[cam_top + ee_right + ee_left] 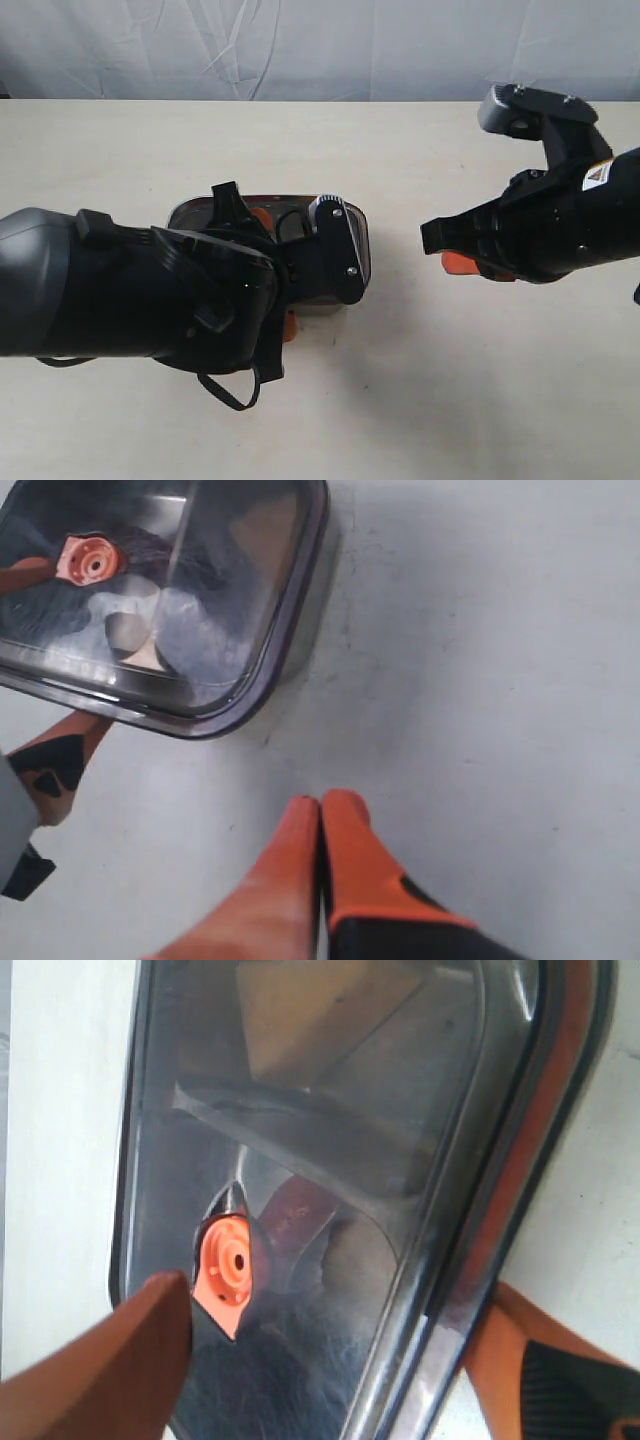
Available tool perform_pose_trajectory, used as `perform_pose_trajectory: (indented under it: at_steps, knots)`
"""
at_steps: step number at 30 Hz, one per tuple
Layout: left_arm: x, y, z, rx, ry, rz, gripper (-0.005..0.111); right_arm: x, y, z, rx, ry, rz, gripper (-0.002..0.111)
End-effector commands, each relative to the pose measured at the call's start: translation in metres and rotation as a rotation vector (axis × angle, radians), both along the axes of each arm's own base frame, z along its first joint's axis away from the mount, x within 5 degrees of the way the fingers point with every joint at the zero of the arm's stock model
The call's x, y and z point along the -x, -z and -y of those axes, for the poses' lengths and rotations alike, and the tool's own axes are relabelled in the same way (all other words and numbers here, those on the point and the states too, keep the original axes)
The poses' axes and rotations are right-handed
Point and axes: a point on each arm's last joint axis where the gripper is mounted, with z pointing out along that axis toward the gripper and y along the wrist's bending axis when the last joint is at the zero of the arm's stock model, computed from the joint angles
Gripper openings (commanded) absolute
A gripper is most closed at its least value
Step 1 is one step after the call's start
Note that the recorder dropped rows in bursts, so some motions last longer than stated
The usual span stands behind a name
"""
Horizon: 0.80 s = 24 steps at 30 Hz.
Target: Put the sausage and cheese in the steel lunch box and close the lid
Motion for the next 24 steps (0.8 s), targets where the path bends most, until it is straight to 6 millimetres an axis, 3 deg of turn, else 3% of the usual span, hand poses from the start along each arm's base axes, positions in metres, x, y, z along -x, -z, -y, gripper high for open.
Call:
perform_pose_trajectory:
  at_steps: [1, 10, 19, 24]
  knots:
    - [0.001, -0.001, 0.001, -0.001, 0.010, 0.016, 0.070, -0.009, 0.016, -0.010, -0.051, 0.004, -0.044, 0.000]
    - [0.001, -0.001, 0.001, -0.002, 0.009, 0.018, 0.070, -0.022, 0.054, -0.026, -0.057, -0.011, -0.160, 0.000]
    - [0.001, -0.001, 0.001, -0.002, 0.009, 0.018, 0.070, -0.031, 0.073, -0.033, -0.080, 0.019, -0.185, 0.000]
    - [0.001, -0.001, 0.001, -0.002, 0.009, 0.018, 0.070, -0.045, 0.074, -0.043, -0.112, 0.032, -0.184, 0.000]
